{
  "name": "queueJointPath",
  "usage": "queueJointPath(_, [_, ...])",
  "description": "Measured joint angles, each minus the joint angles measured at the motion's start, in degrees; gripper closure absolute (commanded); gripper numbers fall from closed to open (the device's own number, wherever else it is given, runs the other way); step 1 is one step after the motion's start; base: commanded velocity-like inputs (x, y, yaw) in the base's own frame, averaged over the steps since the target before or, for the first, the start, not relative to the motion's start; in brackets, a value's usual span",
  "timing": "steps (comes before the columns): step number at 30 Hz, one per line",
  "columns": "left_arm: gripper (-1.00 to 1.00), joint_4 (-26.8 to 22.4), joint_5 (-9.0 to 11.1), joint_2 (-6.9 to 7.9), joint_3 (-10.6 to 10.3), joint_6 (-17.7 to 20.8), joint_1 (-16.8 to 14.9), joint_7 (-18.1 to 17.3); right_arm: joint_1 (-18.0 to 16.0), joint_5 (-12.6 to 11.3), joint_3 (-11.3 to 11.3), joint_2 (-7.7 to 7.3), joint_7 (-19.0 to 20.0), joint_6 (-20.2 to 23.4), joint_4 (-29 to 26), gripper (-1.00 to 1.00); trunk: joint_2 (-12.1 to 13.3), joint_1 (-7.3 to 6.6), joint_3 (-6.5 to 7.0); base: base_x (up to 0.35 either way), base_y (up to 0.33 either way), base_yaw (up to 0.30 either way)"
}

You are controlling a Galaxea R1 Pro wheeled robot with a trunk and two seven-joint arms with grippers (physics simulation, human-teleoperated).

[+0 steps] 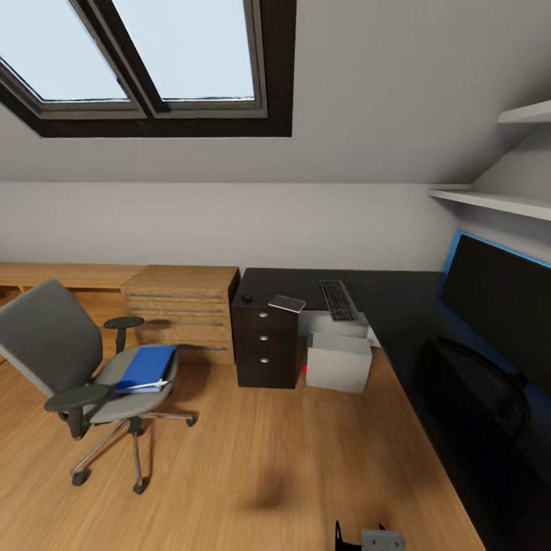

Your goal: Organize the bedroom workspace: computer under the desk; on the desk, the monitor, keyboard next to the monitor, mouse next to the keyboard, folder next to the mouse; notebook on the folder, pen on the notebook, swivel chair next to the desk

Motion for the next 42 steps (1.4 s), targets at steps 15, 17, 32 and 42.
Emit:
queueJointPath(15, [-1.00,0.01,0.06,-0.04,-0.01,0.00,-0.01,-0.01,0.01,0.08,0.01,-0.06,0.07,-0.07,0.93,-1.00,0.00,0.00,0.00,0.327,0.000,-0.045])
queueJointPath(17, [-1.00,0.02,0.05,-0.04,0.00,0.00,-0.01,-0.01,0.01,0.09,0.01,-0.08,0.24,-0.08,0.96,-1.00,0.00,0.00,0.00,0.327,0.000,-0.214])
queueJointPath(32, [-1.00,0.00,0.09,-0.03,0.00,-0.01,0.00,0.00,0.00,0.04,-0.16,-0.09,4.23,0.08,1.08,-1.00,0.00,0.00,-0.02,0.327,0.000,-0.093])
queueJointPath(42, [-1.00,-0.01,0.06,0.00,0.01,-0.02,-0.01,0.01,0.00,0.08,-0.16,-0.15,4.32,0.02,1.12,-1.00,0.00,0.00,-0.02,0.328,0.045,0.000])
